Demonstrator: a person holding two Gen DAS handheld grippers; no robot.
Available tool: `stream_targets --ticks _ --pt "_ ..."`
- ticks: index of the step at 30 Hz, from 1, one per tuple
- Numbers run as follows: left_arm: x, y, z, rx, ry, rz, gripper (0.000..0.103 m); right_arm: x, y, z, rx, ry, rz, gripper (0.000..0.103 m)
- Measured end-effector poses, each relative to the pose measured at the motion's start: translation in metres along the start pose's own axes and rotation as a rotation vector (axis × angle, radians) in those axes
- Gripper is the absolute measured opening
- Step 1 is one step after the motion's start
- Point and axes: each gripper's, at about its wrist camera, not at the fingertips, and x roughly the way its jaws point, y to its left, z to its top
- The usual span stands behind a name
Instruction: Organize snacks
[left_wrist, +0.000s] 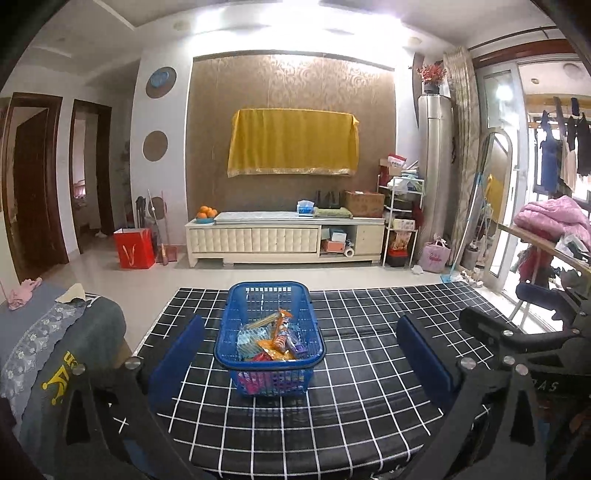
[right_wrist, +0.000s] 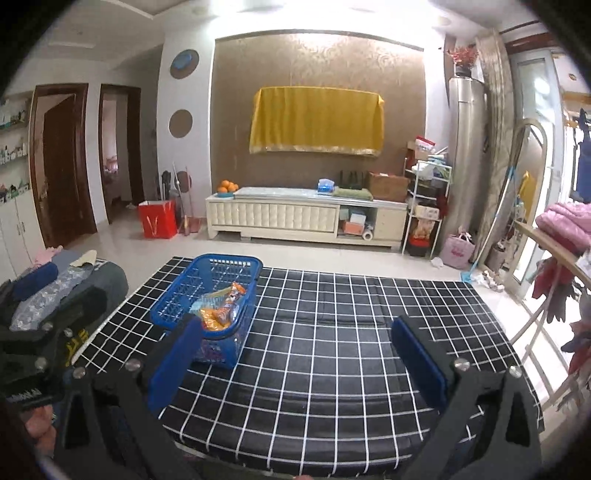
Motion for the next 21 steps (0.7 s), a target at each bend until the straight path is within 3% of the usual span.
stream_targets --ticks 8,21 --pt "-0.016 -0.012 -0.016 0.035 0.024 -0.002 0.103 -0.021 -0.004 -0.011 0.003 -0.01 -0.021 0.103" --pt "-0.018 -0.019 -0.016 0.052 0.029 -0.001 0.103 -0.034 -0.006 -0.023 0.041 -0.015 -0.005 0.103"
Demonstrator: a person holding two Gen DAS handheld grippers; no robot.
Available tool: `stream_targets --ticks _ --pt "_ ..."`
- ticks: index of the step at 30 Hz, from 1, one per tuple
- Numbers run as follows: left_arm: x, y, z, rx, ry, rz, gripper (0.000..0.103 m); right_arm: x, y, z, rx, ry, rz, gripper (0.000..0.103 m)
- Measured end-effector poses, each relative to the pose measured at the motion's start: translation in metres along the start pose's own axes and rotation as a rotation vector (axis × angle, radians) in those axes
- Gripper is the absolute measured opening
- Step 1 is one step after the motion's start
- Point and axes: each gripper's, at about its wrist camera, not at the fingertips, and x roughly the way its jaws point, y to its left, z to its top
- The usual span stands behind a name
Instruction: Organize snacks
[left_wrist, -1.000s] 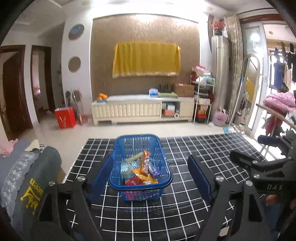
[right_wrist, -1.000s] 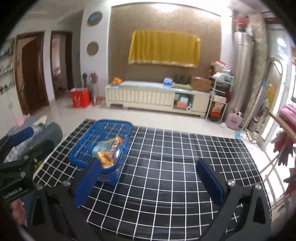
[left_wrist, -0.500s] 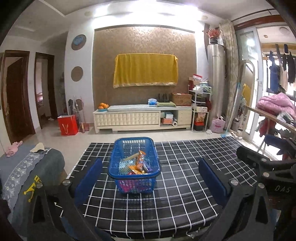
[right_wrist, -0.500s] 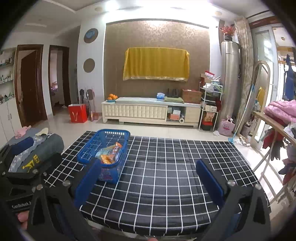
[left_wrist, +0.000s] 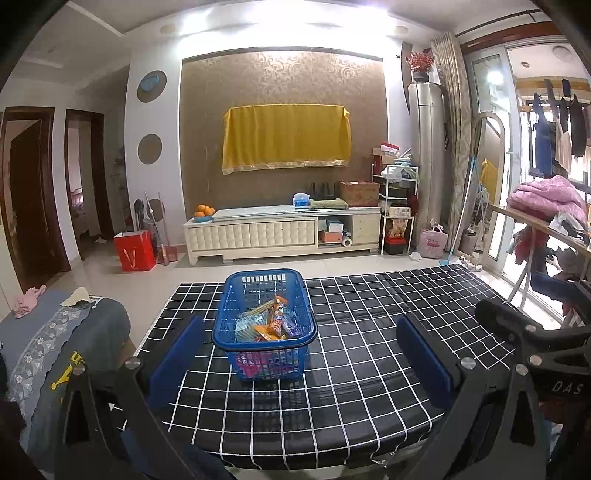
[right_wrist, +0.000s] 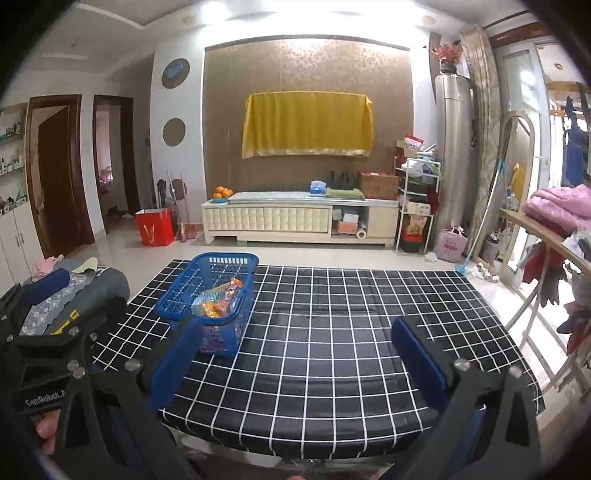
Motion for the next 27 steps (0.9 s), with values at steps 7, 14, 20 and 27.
stream_targets --ticks 7,14,20,27 --pt "-0.0012 -0.0012 0.0004 0.003 0.004 0.014 0.103 -0.0001 -0.0023 -0.0018 0.014 0.013 0.012 0.103" --pt "-0.0024 -0.0004 0.0006 -0.011 0.009 0.019 0.103 -0.0035 0.001 -0.0012 0.007 0.007 0.017 0.103" --pt "-0.0031 0.0 -0.0015 -0.014 0.012 0.022 0.103 -0.0043 0.0008 -0.0009 0.007 0.009 0.018 0.103" --pt "-0.0029 0.0027 -0.001 -0.021 0.013 0.016 0.103 -0.0044 0.0003 -0.001 0.007 0.009 0.018 0.103"
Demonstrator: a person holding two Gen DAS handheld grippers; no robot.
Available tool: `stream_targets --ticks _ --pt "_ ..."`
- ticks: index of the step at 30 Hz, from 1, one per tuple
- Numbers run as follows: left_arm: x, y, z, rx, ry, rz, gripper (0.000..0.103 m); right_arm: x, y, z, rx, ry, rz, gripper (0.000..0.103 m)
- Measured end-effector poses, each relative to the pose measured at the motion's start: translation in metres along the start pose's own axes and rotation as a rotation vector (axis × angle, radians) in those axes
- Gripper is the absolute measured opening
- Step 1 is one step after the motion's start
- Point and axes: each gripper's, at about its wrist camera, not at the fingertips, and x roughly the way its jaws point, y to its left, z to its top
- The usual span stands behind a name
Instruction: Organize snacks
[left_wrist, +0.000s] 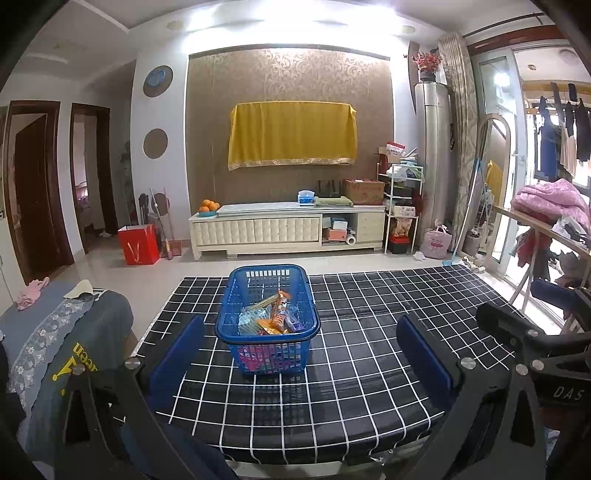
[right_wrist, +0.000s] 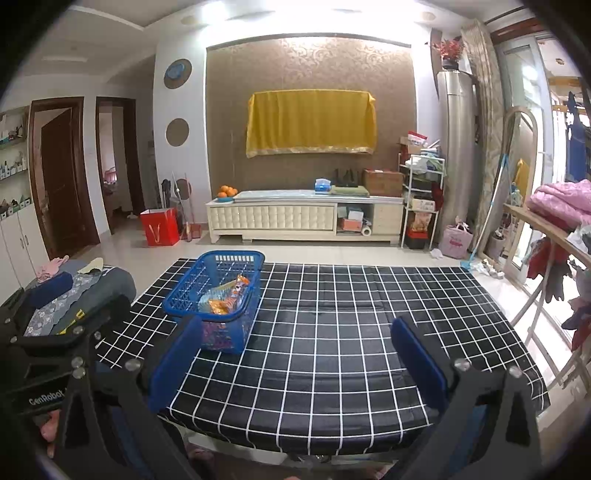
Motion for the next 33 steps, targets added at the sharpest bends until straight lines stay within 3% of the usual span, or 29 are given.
stream_targets --ticks 33 --pt "-0.0026 -0.0012 -0.0034 -0.004 -0.001 0.008 0.103 -0.0026 0.0007 0.0022 0.012 0.007 -0.001 0.103"
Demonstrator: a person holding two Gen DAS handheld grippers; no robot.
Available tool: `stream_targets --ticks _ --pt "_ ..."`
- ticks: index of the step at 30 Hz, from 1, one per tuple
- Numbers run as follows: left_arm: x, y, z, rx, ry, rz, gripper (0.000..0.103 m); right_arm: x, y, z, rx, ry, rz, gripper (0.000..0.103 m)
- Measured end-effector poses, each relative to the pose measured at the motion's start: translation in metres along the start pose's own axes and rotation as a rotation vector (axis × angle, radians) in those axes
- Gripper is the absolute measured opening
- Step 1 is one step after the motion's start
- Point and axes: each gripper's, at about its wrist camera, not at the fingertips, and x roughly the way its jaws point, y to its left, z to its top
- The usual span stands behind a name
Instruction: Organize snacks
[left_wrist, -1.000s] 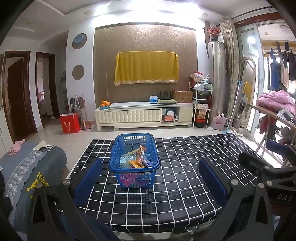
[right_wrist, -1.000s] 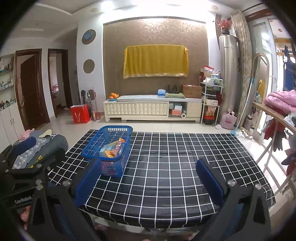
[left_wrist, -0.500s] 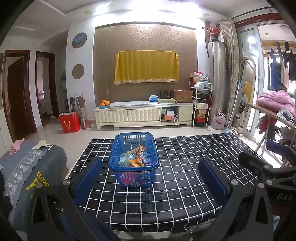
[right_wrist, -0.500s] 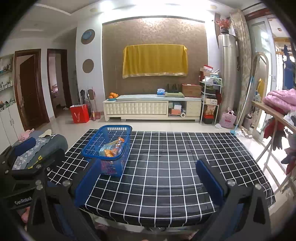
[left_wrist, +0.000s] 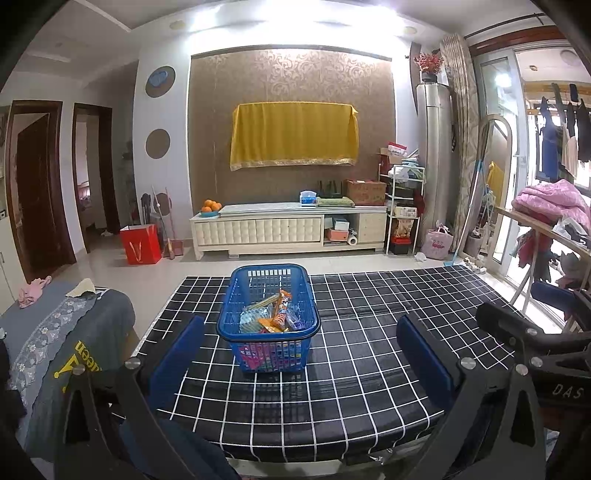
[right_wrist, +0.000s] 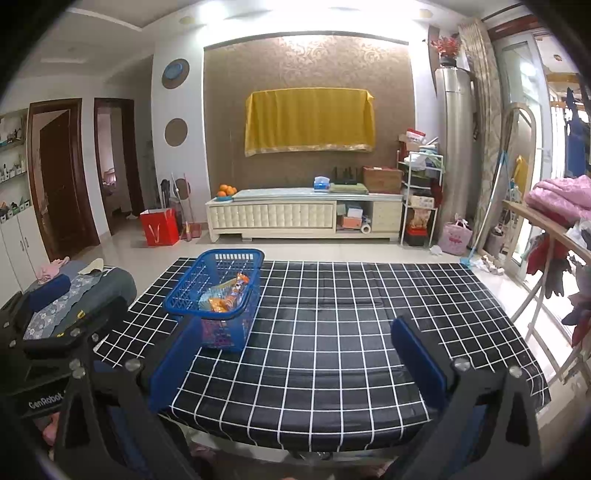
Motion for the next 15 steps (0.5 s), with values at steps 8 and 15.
stream_targets --ticks 8,15 --pt "-0.0006 -0.0007 0.0001 -0.003 0.0 -0.002 0.103 0.0001 0.0 -0.0008 0.001 -0.003 0.0 0.103" --pt "-0.0018 -0.0018 0.0011 -0.007 0.006 0.001 0.103 -0.0005 0.0001 -0.0015 0.001 -0.003 -0.003 0.103"
